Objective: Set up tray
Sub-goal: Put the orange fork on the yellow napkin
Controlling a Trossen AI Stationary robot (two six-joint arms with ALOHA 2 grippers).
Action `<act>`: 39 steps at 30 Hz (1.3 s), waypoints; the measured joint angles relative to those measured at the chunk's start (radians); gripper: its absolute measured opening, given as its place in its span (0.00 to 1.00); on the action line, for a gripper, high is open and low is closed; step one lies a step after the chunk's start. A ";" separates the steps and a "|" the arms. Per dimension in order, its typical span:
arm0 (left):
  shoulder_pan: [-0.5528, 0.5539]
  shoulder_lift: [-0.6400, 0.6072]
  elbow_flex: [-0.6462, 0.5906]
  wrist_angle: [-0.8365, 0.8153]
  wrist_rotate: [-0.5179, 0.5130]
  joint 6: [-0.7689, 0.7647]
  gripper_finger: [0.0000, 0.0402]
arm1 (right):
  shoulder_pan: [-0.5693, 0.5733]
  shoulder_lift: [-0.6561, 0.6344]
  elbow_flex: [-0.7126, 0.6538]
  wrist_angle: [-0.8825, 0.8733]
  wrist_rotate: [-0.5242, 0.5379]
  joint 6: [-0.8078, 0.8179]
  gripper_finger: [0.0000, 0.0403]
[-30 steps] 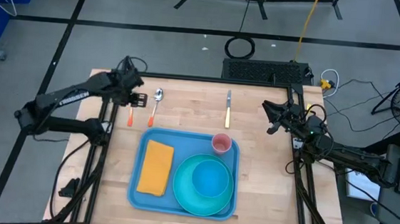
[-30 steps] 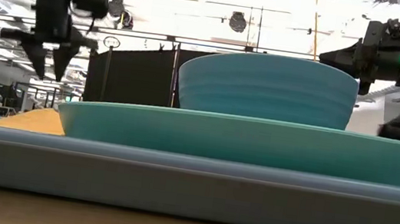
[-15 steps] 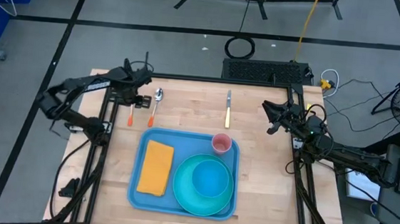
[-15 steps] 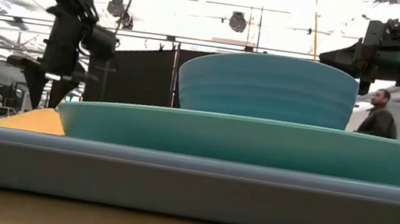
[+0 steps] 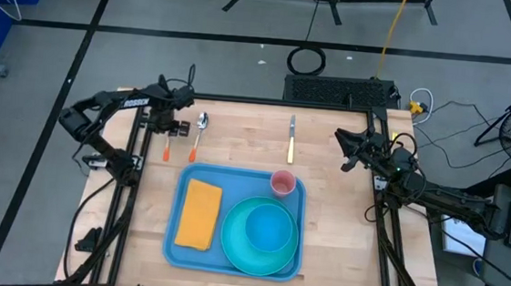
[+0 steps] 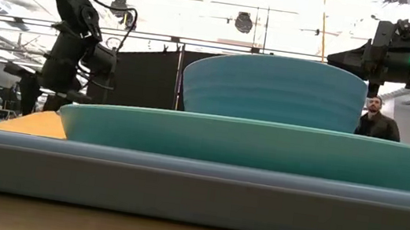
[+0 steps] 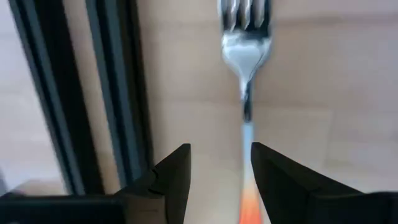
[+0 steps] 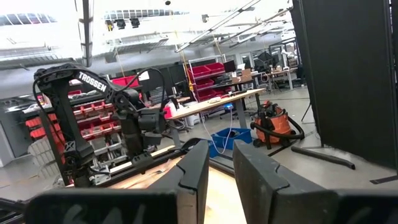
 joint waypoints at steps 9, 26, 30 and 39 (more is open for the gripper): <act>0.007 -0.001 -0.051 0.138 0.085 0.021 0.43 | 0.000 0.000 0.000 0.000 0.000 0.000 0.16; 0.042 -0.006 -0.138 0.259 0.145 0.042 0.19 | 0.000 0.000 0.000 0.000 0.000 0.030 0.16; 0.041 -0.006 -0.138 0.263 0.142 0.065 0.05 | 0.000 0.000 0.000 0.000 -0.001 0.030 0.16; 0.028 -0.044 -0.146 0.271 0.115 0.103 0.03 | 0.000 0.000 0.000 0.000 0.000 0.030 0.16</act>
